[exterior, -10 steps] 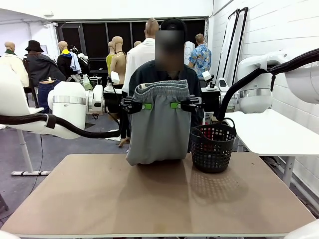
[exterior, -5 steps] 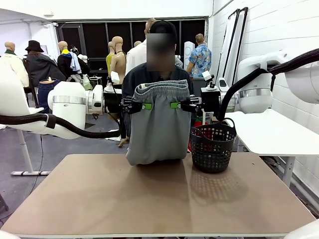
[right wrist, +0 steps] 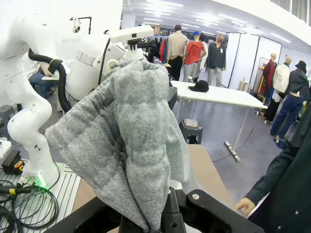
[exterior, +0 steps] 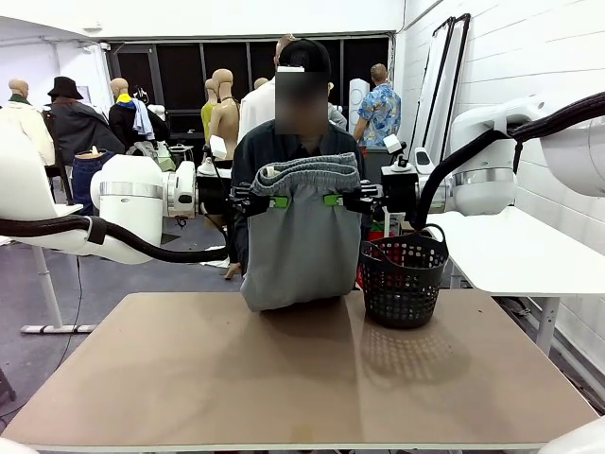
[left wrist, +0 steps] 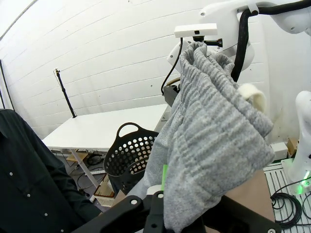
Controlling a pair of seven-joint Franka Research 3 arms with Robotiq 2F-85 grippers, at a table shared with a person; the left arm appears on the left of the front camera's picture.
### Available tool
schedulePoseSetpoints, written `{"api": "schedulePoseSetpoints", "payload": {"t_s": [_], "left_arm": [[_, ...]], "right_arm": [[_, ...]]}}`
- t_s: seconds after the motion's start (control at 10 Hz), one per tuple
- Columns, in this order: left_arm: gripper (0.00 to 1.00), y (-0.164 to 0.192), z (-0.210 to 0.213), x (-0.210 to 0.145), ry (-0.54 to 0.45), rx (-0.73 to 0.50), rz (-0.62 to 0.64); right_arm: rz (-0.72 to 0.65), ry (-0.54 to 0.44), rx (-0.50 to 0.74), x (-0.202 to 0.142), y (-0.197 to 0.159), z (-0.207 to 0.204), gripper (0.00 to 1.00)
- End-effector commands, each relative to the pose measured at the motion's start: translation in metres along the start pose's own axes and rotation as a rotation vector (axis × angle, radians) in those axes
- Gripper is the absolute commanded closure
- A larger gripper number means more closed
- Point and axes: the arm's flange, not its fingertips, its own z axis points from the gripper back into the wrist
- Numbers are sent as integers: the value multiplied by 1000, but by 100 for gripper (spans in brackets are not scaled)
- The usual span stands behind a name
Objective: Fold the training pants.
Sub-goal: Release the ends of the Training pants and then grab the overlapped ends.
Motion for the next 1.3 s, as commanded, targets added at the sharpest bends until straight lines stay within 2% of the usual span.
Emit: {"api": "schedulePoseSetpoints", "payload": {"t_s": [0.0, 1.2], "left_arm": [[100, 0, 1, 2, -13, 9, 9], [100, 0, 1, 2, -13, 9, 9]], "right_arm": [[10, -6, 1, 2, 1, -1, 100], [10, -6, 1, 2, 1, -1, 100]]}}
